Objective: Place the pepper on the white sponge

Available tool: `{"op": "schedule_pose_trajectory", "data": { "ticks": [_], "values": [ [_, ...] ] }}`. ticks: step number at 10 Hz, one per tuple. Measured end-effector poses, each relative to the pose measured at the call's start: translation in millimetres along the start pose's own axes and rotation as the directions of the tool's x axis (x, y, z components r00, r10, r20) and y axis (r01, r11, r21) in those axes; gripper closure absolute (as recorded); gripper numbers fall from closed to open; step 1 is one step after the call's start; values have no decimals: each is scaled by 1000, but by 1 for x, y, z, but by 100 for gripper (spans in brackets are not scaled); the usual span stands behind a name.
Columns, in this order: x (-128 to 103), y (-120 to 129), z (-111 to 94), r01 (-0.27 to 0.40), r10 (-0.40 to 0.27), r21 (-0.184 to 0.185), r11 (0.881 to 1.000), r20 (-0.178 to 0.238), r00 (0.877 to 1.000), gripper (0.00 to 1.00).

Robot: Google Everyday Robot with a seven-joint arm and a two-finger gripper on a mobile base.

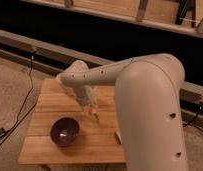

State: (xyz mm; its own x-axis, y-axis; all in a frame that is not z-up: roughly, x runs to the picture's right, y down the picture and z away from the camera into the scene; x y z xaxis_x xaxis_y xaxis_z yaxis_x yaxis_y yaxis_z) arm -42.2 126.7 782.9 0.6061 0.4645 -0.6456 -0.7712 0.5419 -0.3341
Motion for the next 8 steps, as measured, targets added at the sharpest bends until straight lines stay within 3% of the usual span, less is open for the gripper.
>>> {"op": "schedule_pose_trajectory", "data": {
  "ticks": [3, 6, 8],
  "values": [
    [23, -10, 9, -107, 107, -37, 994, -9, 994, 100],
    [62, -23, 25, -239, 237, -87, 967, -40, 971, 100],
    [83, -26, 33, -283, 278, -101, 954, -65, 958, 100]
  ]
}}
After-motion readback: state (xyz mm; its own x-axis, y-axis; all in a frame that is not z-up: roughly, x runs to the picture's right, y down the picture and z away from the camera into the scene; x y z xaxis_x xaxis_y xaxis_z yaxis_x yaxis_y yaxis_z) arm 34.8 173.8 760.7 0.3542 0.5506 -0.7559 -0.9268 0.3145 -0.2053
